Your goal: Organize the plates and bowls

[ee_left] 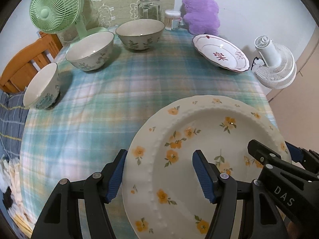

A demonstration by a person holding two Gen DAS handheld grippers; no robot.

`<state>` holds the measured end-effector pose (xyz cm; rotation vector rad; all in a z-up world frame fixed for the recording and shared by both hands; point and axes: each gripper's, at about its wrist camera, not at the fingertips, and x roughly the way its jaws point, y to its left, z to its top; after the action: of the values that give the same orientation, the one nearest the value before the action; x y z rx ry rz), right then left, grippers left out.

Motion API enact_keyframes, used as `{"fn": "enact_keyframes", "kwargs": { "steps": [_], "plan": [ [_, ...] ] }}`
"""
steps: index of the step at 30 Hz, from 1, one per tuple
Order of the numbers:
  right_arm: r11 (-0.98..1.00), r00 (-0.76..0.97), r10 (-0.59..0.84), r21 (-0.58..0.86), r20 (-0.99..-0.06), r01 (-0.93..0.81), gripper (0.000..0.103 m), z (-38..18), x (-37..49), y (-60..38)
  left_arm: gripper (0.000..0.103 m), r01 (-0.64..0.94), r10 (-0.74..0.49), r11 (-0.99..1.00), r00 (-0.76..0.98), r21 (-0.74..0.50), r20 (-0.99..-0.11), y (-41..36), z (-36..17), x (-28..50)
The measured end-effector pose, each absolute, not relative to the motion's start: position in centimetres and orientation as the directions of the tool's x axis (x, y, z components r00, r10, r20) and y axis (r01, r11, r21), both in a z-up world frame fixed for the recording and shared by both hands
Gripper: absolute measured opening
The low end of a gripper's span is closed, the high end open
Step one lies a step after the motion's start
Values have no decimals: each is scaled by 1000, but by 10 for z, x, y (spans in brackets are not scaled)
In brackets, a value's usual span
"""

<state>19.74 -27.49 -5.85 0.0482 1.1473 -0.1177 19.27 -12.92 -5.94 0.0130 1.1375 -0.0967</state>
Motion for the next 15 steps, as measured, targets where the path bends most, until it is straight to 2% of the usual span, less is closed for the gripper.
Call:
{"fn": "enact_keyframes", "kwargs": {
  "steps": [15],
  "plan": [
    [996, 391, -79, -54, -917, 75, 65, -59, 183, -343, 66, 40, -93, 996, 386, -84, -918, -194, -73, 169]
  ]
}}
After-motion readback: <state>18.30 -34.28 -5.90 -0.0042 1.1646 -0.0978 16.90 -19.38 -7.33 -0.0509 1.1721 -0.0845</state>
